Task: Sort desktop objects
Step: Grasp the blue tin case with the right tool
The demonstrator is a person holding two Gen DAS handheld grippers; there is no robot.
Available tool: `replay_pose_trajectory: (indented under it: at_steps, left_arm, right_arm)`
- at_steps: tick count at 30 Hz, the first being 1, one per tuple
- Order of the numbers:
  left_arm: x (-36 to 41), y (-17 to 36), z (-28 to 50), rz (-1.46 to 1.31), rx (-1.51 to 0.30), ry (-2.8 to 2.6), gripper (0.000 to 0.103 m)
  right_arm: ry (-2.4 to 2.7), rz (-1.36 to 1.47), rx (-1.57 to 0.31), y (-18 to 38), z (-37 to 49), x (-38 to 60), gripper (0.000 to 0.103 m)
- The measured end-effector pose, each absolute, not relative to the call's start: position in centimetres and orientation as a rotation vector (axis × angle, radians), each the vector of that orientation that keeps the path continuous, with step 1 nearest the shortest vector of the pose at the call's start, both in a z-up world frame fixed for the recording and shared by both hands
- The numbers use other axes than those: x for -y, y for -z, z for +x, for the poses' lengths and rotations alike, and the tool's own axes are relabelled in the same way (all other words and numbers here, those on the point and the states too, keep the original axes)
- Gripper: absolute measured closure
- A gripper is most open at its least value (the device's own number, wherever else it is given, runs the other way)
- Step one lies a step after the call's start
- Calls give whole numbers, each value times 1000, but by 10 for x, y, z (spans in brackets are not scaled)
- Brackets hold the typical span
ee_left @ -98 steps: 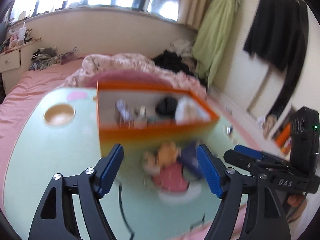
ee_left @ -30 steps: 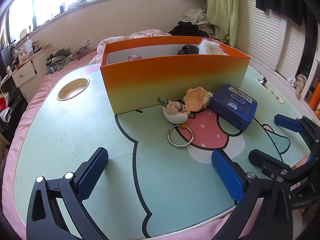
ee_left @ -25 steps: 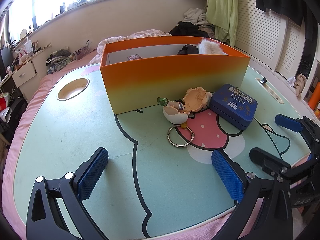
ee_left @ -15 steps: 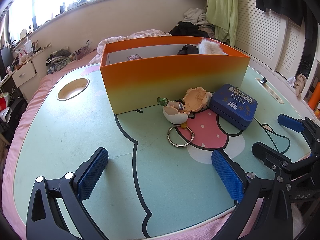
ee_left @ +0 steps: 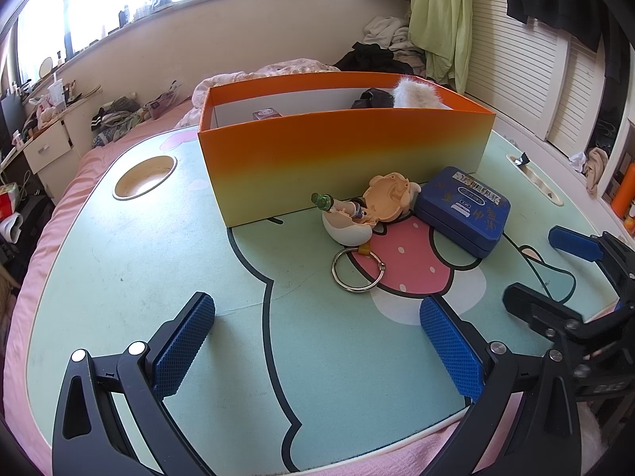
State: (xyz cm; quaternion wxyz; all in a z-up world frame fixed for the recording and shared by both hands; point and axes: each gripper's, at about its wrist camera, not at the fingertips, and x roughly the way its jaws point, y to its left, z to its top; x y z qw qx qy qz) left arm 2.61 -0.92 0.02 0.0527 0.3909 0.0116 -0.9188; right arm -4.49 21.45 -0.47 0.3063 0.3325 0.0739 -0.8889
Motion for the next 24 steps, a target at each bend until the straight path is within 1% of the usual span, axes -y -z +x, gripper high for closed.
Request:
replay_pose_trajectory:
  at_steps: [3,5,9,13,14,15,16,17,21,24]
  left_arm:
    - [10,-1,25,1188,-35,2793,0]
    - [10,-1,25,1188,-35,2794,0]
    - [10,-1,25,1188,-36,2794,0]
    - [9,-1,25,1188,-35,2795,0]
    - [10,-2,23,1190,-34,2796,0]
    - [9,-3,22,1194,-32,2798,0]
    - [8,-4,21,1201,-34,2800,0]
    - [8,-5,21,1206,-39,2807,0]
    - [4,-10,9,1256,-101,2829,0]
    - [0,-16,-8,1300,-170,2826,0]
  right_arm:
    - [2366,869,-162,-8,-50,-216,1]
    - [2365,883,-177,-15,-57,-211,1]
    - [2333,937,-328,-22,-74,-182,1]
    - [2325,988,-473,-17,-89,-151,1]
    - [2314,1011,-488,-13,-93,-147,5]
    - [2273,1049,-474,-8,-97,-144,23]
    - [2255,1050,-405,-9,-100,-147,35]
    - [2246,1077,-352,-7,-103,-152,36]
    - [2283,1017,-321,-8,-99,-171,36]
    - [2319,990,-208,-15,-99,-194,36]
